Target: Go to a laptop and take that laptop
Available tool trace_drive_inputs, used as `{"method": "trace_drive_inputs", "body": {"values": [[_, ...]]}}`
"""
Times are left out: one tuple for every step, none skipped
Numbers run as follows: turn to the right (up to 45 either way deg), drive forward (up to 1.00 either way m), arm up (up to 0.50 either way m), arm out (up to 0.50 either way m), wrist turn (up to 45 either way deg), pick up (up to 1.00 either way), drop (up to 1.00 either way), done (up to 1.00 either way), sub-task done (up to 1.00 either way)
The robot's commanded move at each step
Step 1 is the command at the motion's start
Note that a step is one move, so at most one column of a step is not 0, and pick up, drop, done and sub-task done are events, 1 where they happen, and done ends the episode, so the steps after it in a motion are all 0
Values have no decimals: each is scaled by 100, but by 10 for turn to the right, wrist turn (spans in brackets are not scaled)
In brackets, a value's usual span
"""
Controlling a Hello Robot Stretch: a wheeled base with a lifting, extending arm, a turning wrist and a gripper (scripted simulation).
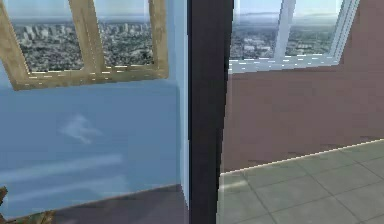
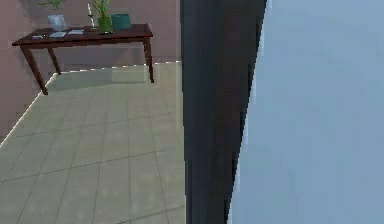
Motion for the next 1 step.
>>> {"method": "trace_drive_inputs", "body": {"values": [[-150,0,0,0,0,0,0,0,0]]}}
